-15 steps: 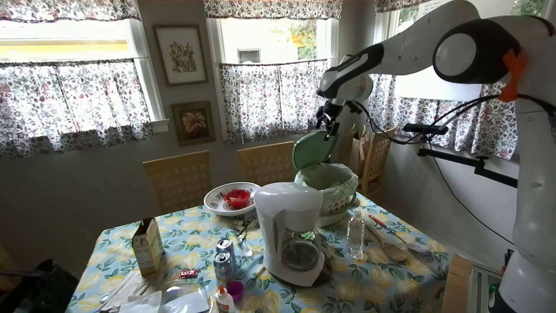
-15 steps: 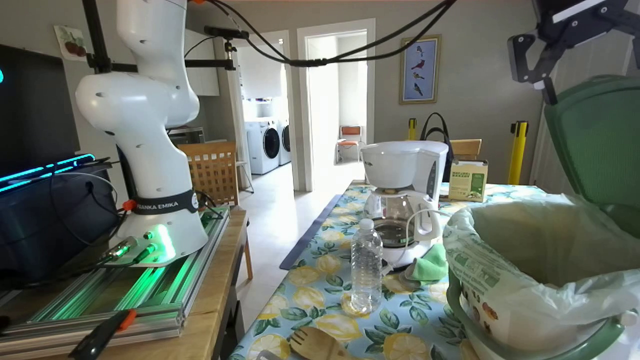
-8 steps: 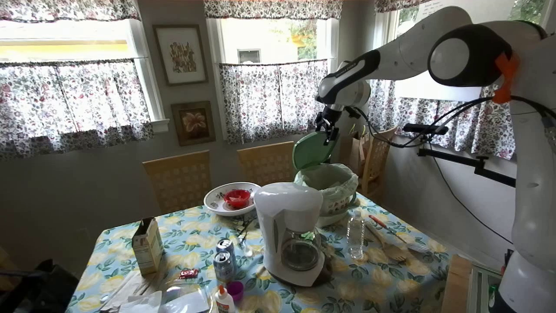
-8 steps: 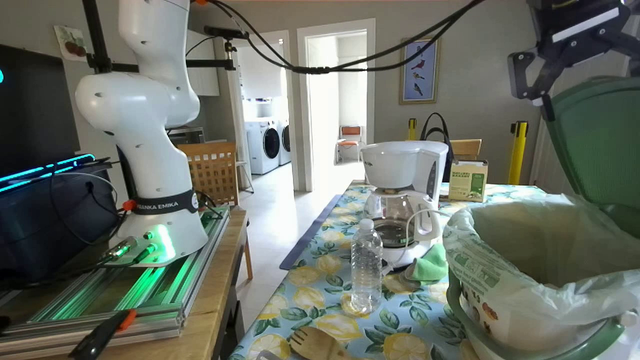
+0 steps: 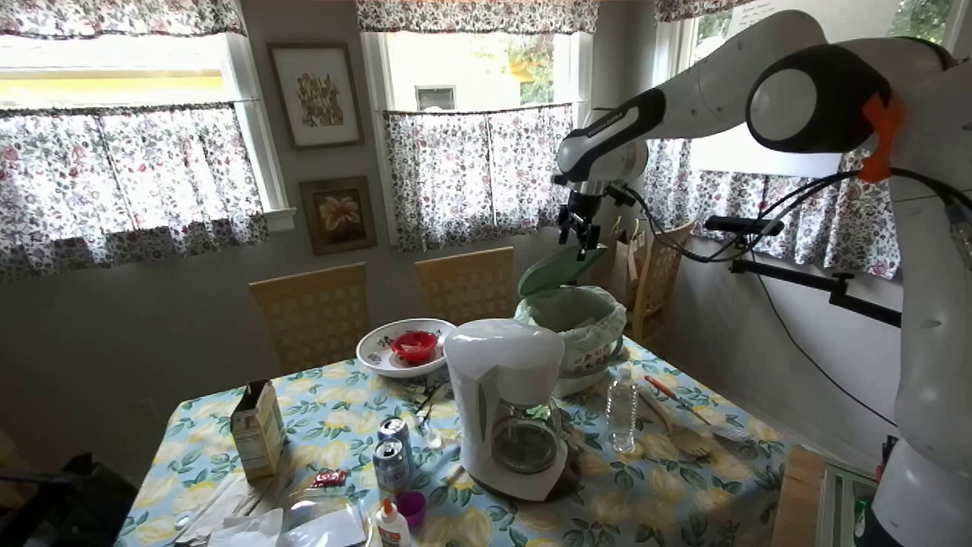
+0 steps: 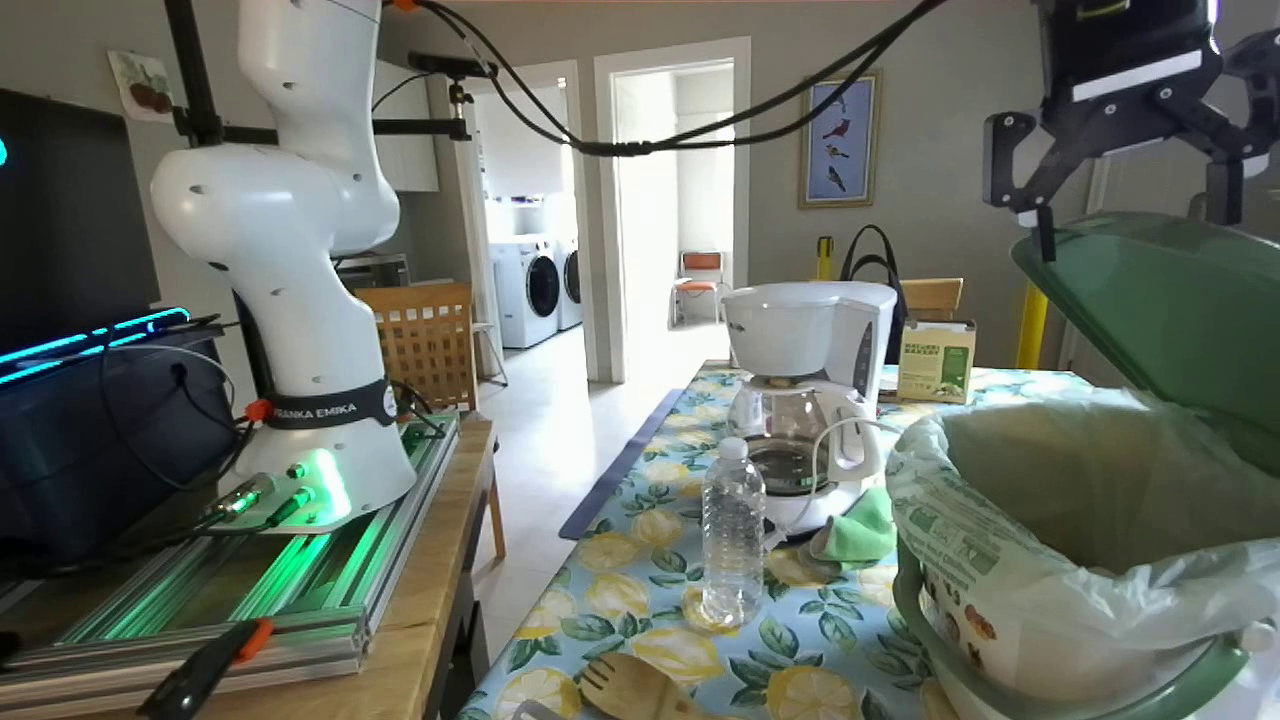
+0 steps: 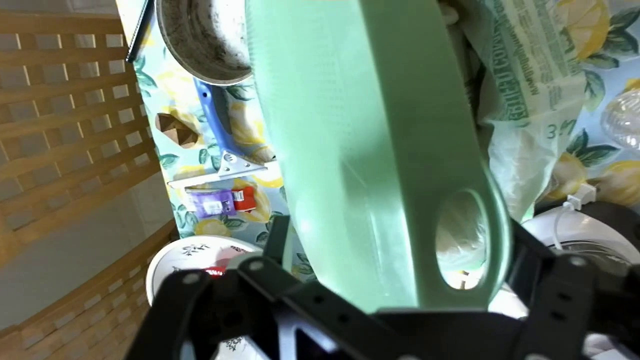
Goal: Put the two metal cans into the bin
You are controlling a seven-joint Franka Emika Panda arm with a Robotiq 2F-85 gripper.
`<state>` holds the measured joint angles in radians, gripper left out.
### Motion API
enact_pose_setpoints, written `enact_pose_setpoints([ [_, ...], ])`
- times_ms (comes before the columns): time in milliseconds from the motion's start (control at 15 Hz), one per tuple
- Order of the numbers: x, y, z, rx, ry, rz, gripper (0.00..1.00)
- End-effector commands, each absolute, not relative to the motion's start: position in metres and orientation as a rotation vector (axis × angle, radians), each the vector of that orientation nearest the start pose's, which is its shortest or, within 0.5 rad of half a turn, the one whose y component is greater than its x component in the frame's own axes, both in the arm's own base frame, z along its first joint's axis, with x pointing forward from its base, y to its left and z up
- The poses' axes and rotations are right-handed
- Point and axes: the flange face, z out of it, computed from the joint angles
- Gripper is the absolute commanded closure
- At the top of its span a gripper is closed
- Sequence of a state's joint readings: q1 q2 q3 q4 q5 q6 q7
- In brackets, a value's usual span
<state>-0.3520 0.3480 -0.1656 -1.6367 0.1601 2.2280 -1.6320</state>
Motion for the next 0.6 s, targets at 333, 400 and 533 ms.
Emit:
enact_pose_setpoints([
  [333, 0.583, -0.295, 0.457, -2.837, -1.495, -0.036, 0.00],
  [400, 0.582, -0.292, 0.459, -2.875, -1.441, -0.020, 0.00],
  [533, 0.582, -0.285, 0.466, -3.005, -1.278, -0.061, 0.00],
])
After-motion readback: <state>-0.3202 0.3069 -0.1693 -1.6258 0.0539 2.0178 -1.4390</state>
